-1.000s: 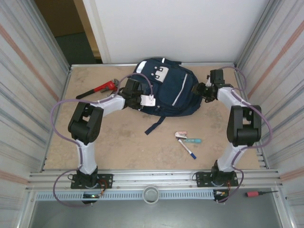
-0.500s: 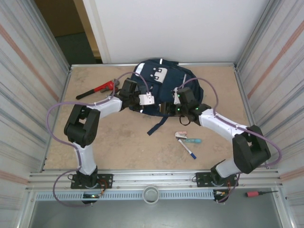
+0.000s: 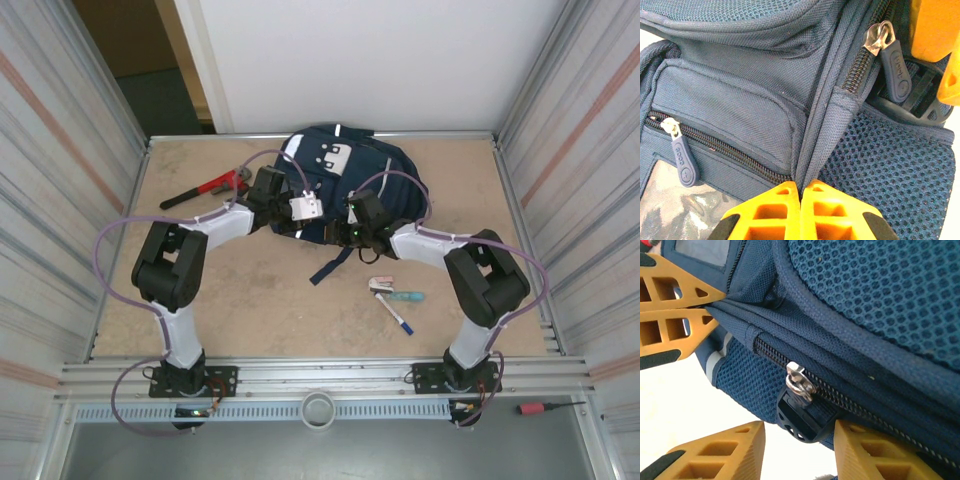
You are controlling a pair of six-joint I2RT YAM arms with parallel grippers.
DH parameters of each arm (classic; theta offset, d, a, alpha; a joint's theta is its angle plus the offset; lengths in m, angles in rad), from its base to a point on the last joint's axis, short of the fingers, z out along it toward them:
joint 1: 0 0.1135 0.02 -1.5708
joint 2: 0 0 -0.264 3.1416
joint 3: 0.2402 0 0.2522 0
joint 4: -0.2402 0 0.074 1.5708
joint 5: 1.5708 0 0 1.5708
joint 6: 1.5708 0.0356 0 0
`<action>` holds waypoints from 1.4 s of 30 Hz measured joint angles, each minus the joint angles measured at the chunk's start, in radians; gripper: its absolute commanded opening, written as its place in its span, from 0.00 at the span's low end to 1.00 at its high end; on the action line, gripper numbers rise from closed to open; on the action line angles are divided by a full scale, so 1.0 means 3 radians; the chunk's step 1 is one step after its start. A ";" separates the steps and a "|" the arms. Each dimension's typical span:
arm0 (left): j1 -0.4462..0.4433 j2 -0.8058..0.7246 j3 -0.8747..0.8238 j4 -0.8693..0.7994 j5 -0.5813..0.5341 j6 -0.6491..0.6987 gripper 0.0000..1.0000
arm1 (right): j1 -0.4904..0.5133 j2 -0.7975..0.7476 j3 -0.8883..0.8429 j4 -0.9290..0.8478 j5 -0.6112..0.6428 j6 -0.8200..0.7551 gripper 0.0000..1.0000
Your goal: Pack the student bag
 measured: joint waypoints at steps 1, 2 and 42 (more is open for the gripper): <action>0.0000 0.0000 0.0000 0.0000 0.0000 -0.0003 0.00 | 0.0000 0.0004 0.0001 0.0000 0.0014 0.0000 0.38; 0.0000 0.0000 0.0000 0.0000 0.0001 -0.0004 0.00 | 0.0000 0.0004 0.0003 0.0000 0.0041 -0.0001 0.38; 0.0000 0.0000 0.0001 -0.0037 0.0003 -0.0027 0.00 | -0.0006 -0.0074 -0.0154 0.0095 0.0422 -0.0130 0.00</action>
